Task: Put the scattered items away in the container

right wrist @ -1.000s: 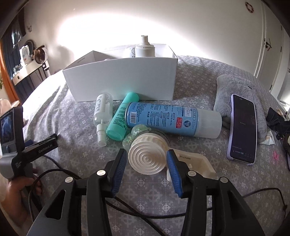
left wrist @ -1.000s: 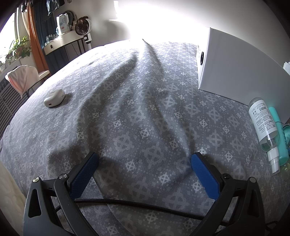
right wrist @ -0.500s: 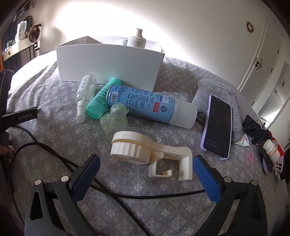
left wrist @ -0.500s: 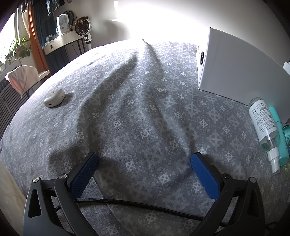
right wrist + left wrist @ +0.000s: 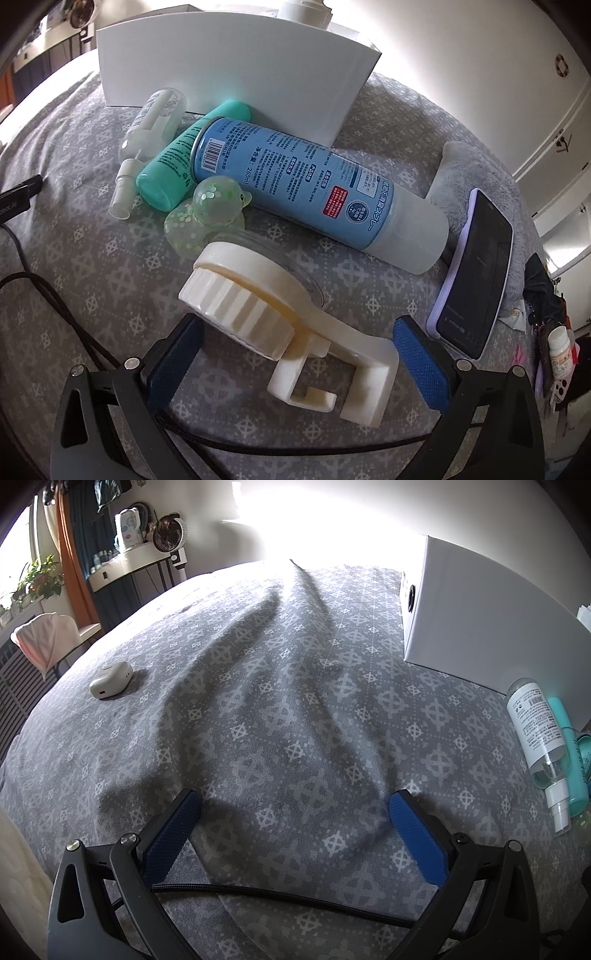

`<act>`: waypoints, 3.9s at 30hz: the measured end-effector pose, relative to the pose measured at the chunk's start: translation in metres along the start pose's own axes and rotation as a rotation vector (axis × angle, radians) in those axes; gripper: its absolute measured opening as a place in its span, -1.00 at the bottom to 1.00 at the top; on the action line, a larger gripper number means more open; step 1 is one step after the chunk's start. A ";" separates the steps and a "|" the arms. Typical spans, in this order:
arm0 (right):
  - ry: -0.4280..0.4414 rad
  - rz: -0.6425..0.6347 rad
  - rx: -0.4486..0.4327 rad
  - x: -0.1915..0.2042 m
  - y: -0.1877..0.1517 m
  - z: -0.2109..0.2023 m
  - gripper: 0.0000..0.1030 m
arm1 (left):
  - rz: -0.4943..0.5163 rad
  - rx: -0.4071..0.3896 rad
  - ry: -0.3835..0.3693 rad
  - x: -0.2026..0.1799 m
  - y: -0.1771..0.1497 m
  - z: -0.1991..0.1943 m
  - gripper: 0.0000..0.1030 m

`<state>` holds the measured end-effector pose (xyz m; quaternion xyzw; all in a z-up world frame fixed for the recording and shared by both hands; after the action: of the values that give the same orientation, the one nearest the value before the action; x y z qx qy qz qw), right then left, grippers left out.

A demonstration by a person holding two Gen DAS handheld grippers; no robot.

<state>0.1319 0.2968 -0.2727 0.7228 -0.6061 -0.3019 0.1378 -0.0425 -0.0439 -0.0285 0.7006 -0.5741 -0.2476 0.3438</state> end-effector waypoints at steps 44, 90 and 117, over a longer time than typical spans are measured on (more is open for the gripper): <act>0.024 0.110 -0.490 -0.009 0.128 -0.096 -0.33 | 0.002 -0.001 0.000 0.001 0.000 0.002 0.99; 0.046 0.335 -0.124 -0.002 0.005 -0.030 1.00 | 0.003 -0.001 0.001 0.001 -0.001 0.003 0.99; -0.062 0.364 -0.060 -0.004 -0.060 -0.014 1.00 | -0.018 0.046 -0.073 0.001 0.008 -0.010 0.99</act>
<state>0.1875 0.3115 -0.2945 0.5871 -0.7217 -0.3120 0.1929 -0.0400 -0.0443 -0.0165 0.7039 -0.5856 -0.2628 0.3042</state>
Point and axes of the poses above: each gripper's, at about its wrist camera, not at the fingertips, and z roughly the way its jaws point, x to its left, y to its top, the point moved 3 cm from there along z, roughly the way its jaws point, and after that the axes turned 9 degrees about -x, right-handed, at the moved point
